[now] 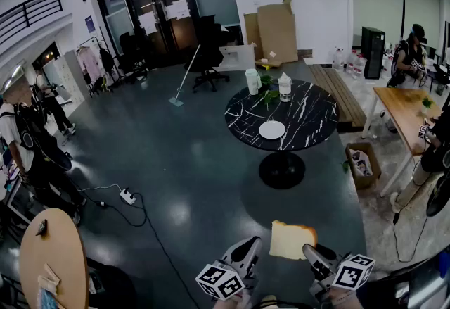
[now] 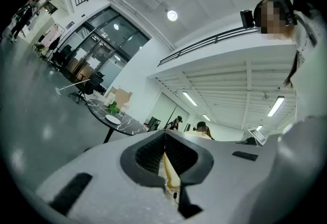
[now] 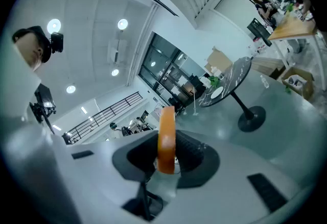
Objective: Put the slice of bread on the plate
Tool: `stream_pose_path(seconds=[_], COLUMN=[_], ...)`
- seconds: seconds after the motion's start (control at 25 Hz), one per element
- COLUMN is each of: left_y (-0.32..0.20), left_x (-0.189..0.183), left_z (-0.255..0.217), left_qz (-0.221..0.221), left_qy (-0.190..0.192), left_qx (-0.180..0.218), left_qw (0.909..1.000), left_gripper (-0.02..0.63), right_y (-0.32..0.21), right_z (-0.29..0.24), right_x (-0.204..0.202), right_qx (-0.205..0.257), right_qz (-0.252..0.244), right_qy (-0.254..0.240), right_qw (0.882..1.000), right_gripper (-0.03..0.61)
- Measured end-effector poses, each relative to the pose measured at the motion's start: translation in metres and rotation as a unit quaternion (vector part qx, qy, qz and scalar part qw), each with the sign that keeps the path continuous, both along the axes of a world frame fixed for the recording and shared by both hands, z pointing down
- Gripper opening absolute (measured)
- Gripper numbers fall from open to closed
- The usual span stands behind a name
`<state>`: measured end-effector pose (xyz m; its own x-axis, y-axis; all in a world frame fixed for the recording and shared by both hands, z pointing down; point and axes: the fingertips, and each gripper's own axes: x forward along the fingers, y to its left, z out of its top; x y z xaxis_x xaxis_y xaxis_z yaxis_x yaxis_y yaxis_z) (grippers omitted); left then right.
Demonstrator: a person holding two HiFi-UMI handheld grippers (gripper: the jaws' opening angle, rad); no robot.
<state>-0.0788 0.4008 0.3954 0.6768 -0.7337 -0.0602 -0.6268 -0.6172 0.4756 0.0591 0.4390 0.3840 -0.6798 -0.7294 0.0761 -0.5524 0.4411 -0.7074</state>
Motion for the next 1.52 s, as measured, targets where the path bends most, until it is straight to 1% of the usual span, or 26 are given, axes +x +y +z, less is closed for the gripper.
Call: stream_pose_path(seconds=[0.16, 0.28, 0.4, 0.68, 0.84, 1.0, 1.24, 1.36, 1.52], left_y=[-0.019, -0.025, -0.030, -0.056, -0.078, -0.111, -0.156, -0.177, -0.199], left_x=[-0.010, -0.011, -0.011, -0.023, -0.017, -0.006, 0.003, 0.002, 0.004], left_z=[-0.004, -0.001, 0.001, 0.013, 0.017, 0.016, 0.007, 0.003, 0.002], left_qz=[-0.005, 0.000, 0.003, -0.017, -0.012, -0.011, -0.005, -0.013, -0.024], left_qy=[0.009, 0.014, 0.018, 0.027, 0.030, 0.027, 0.021, 0.018, 0.015], left_qx=[0.005, 0.001, -0.001, -0.017, -0.020, -0.017, -0.006, -0.002, -0.009], left_qw=[0.9999, 0.9999, 0.9998, 0.9994, 0.9993, 0.9994, 0.9998, 0.9998, 0.9996], left_gripper=[0.008, 0.008, 0.008, 0.008, 0.008, 0.008, 0.008, 0.008, 0.008], right_y=[-0.018, -0.025, -0.034, -0.060, -0.085, -0.118, -0.166, -0.188, -0.211], right_z=[-0.004, -0.005, -0.003, 0.002, 0.006, 0.003, 0.005, 0.004, 0.008], right_x=[-0.006, -0.010, -0.012, -0.018, -0.012, -0.002, 0.009, 0.012, 0.014], right_qx=[0.002, 0.002, 0.001, -0.006, -0.008, -0.004, -0.005, -0.003, -0.010], right_qz=[0.008, 0.007, 0.006, -0.005, -0.008, -0.008, -0.005, -0.008, -0.020], right_qy=[-0.002, -0.012, -0.009, -0.010, -0.011, -0.015, -0.019, -0.026, -0.032], right_qw=[1.000, 1.000, 1.000, 1.000, 1.000, 1.000, 1.000, 1.000, 0.999], right_gripper=[0.087, 0.087, 0.087, 0.087, 0.087, 0.087, 0.087, 0.087, 0.087])
